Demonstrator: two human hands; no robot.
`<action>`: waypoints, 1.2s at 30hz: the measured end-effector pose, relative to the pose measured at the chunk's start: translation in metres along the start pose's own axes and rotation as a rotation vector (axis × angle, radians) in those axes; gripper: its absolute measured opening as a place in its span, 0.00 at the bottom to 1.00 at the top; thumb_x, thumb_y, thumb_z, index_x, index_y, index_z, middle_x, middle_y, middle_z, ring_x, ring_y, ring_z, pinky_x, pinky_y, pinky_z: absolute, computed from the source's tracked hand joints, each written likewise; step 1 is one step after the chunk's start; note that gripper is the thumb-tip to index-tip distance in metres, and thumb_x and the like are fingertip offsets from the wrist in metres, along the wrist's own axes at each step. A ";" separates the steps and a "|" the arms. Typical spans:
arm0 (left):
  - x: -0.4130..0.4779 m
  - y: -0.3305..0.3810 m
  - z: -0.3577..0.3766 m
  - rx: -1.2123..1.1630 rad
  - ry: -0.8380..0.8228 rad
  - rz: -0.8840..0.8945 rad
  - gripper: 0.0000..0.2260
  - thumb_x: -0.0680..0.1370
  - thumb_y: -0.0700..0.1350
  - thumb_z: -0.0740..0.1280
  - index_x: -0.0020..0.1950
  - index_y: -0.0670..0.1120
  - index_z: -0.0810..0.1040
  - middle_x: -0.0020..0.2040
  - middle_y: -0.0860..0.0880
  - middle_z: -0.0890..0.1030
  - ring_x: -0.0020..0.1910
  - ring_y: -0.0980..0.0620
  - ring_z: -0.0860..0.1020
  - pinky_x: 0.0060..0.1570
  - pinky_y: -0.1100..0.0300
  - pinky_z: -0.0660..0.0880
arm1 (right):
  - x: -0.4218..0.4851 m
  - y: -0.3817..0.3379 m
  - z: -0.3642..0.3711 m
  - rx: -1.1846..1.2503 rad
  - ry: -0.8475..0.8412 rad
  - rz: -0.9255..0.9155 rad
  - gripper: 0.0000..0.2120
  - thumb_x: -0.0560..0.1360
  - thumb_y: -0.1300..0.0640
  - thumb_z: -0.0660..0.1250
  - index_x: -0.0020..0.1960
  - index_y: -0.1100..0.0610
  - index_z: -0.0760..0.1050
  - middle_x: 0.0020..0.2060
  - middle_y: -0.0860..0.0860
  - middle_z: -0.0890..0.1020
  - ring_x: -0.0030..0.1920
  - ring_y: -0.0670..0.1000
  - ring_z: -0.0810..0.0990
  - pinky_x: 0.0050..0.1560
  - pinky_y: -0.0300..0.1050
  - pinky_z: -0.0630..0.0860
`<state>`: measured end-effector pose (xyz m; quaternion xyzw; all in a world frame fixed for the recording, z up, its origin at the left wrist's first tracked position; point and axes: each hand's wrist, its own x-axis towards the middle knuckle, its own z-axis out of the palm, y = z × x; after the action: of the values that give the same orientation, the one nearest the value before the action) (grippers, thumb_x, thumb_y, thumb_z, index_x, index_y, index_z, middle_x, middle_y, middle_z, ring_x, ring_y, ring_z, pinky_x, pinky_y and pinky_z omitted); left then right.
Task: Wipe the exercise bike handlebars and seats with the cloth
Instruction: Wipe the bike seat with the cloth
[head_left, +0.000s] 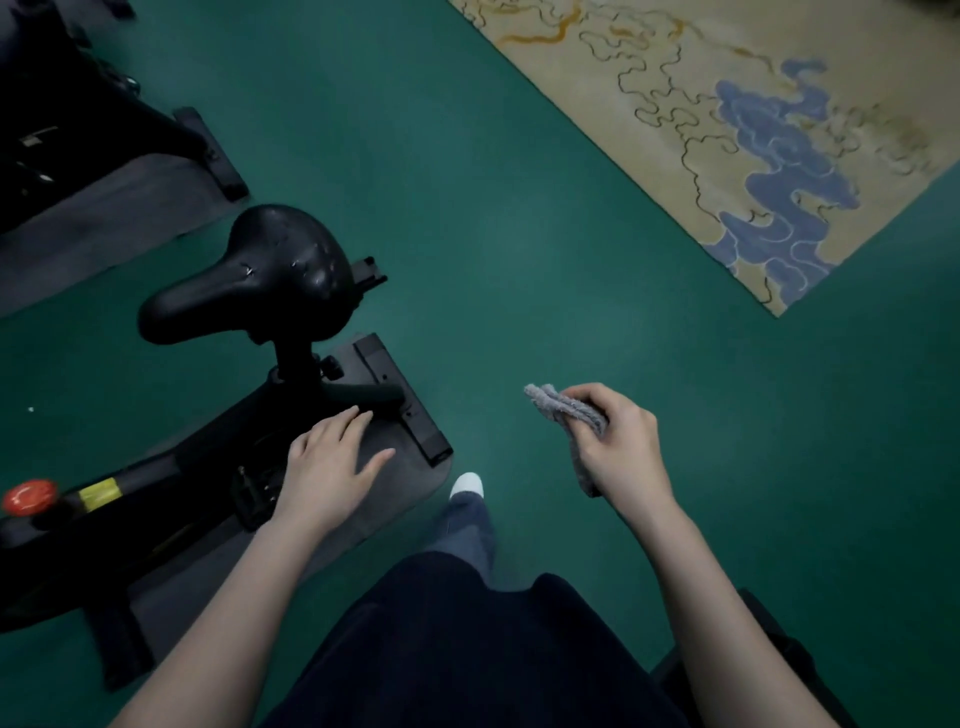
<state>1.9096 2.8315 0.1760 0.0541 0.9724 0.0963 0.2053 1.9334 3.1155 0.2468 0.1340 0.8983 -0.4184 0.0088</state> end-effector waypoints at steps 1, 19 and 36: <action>0.016 0.007 -0.005 -0.009 0.008 -0.001 0.28 0.80 0.62 0.53 0.77 0.50 0.58 0.76 0.51 0.59 0.75 0.50 0.57 0.72 0.50 0.53 | 0.017 -0.001 -0.003 -0.020 -0.018 -0.015 0.08 0.74 0.64 0.66 0.47 0.54 0.81 0.38 0.46 0.81 0.39 0.47 0.76 0.40 0.37 0.67; 0.132 0.064 -0.053 -0.155 0.142 -0.367 0.28 0.79 0.62 0.53 0.76 0.51 0.58 0.75 0.53 0.63 0.74 0.53 0.57 0.71 0.53 0.52 | 0.247 -0.023 -0.010 -0.018 -0.338 -0.241 0.05 0.74 0.62 0.69 0.45 0.53 0.81 0.37 0.45 0.83 0.39 0.47 0.80 0.42 0.43 0.75; 0.216 0.185 -0.076 -0.356 0.334 -0.856 0.27 0.79 0.60 0.56 0.76 0.50 0.60 0.74 0.52 0.64 0.73 0.52 0.59 0.71 0.53 0.53 | 0.452 -0.038 -0.046 -0.026 -0.705 -0.500 0.06 0.74 0.59 0.68 0.44 0.49 0.80 0.34 0.42 0.81 0.34 0.44 0.76 0.37 0.36 0.68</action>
<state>1.6943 3.0310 0.1995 -0.4023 0.8955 0.1755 0.0740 1.4929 3.2325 0.2471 -0.2391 0.8504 -0.4165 0.2149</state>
